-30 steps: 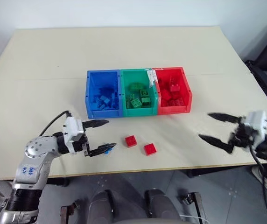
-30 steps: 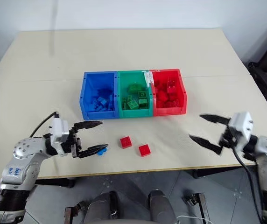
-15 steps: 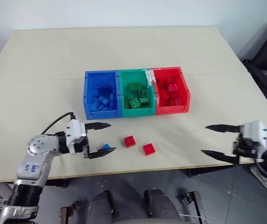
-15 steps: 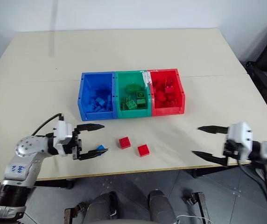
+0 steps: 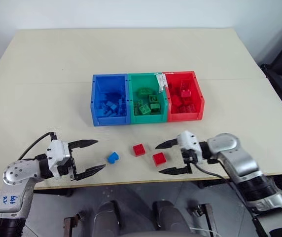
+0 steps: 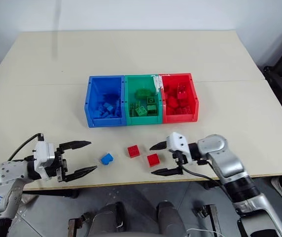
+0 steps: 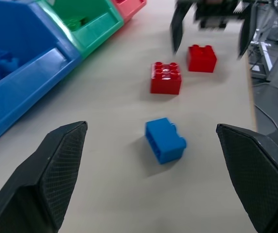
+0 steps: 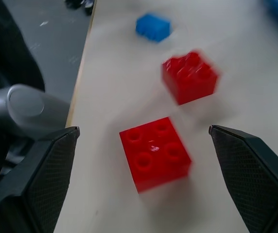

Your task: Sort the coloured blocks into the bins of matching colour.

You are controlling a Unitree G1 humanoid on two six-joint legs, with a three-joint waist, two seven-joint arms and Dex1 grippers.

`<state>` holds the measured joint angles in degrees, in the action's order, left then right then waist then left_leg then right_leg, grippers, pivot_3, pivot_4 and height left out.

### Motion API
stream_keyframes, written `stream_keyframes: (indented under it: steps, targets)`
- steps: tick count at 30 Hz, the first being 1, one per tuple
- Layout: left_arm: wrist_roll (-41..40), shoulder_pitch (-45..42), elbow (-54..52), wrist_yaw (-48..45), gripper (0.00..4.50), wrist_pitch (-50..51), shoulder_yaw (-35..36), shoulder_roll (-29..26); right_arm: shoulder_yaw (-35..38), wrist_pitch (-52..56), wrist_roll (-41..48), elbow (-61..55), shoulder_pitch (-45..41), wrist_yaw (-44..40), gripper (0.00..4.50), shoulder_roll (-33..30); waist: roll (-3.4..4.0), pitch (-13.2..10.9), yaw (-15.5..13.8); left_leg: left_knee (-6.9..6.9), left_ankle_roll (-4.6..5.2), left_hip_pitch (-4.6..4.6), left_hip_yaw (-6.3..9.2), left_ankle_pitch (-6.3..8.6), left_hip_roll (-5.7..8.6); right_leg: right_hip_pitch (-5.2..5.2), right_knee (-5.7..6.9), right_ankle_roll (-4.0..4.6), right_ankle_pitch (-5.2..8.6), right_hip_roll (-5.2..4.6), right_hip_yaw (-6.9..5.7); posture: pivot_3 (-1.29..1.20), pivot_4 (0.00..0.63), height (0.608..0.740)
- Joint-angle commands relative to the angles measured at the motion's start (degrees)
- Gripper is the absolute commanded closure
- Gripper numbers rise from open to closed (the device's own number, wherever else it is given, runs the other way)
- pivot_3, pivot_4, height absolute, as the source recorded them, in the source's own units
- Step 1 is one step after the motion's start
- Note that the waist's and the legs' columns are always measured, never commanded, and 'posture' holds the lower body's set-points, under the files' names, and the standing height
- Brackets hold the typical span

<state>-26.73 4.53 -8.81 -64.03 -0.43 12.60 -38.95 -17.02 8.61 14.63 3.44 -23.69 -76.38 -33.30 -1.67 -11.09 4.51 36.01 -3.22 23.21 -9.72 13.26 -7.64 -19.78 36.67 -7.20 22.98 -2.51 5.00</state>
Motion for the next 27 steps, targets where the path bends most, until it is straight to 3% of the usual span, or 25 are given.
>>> stream_keyframes:
  steps: [1, 4, 11, 15, 19, 27]
  targets:
    - [-1.4, 1.2, -3.7, 0.6, 0.00, 0.5, 1.4, -0.6, -0.1, -2.3, -2.0, 1.4, -0.2, 1.5, 0.03, 0.5, 0.00, 0.0, 0.1, 0.01, 0.00, 0.00, -0.02, 0.00, 0.00, 0.00, 0.00, 0.00, 0.00, 0.00, 0.01, 0.00, 0.150, 0.740]
    - [-1.5, 1.5, -4.6, 1.0, 0.00, 1.1, 1.5, -0.6, 0.8, -3.0, -1.3, 0.9, 1.0, 1.4, 0.65, 0.0, -0.01, 0.0, 0.2, 0.05, 0.00, -0.03, -0.02, 0.00, -0.01, 0.04, 0.04, 0.00, 0.00, 0.01, 0.01, 0.00, 0.150, 0.740]
    - [-2.1, -0.8, -5.2, 1.6, 0.00, 2.5, 0.0, 0.1, 4.3, -3.3, 0.6, -1.5, 3.0, 2.2, 3.03, -1.4, -0.02, 0.0, 0.2, 0.04, 0.01, -0.04, -0.01, 0.01, -0.01, 0.05, 0.04, 0.01, 0.00, 0.00, 0.02, 0.00, 0.150, 0.740]
    - [-2.5, -2.9, -5.6, 2.1, 0.00, 3.7, -1.2, 0.7, 9.3, 1.1, 5.7, -6.0, 3.6, 5.0, 3.04, -1.1, -0.02, 0.0, 0.1, 0.04, 0.00, -0.04, -0.01, 0.01, -0.01, 0.03, 0.05, 0.01, 0.00, 0.01, 0.02, 0.00, 0.150, 0.740]
    - [-3.9, -6.2, -6.6, 4.7, 0.00, 6.4, -2.3, 2.6, 16.6, 8.9, 10.2, -8.2, -0.2, 13.2, 3.04, -0.5, -0.02, 0.0, 0.2, 0.06, 0.01, -0.03, 0.00, 0.02, -0.01, 0.04, 0.07, 0.00, 0.00, 0.01, 0.04, 0.00, 0.150, 0.740]
    - [-3.8, -10.5, -7.6, 6.8, 0.00, 9.0, -5.0, 5.1, 23.1, 6.2, 3.9, 8.6, -14.6, 29.2, 3.04, 1.0, -0.02, 0.0, 0.4, 0.05, -0.01, -0.01, -0.08, 0.00, -0.01, -0.10, 0.16, -0.01, 0.00, 0.03, 0.10, 0.00, 0.150, 0.740]
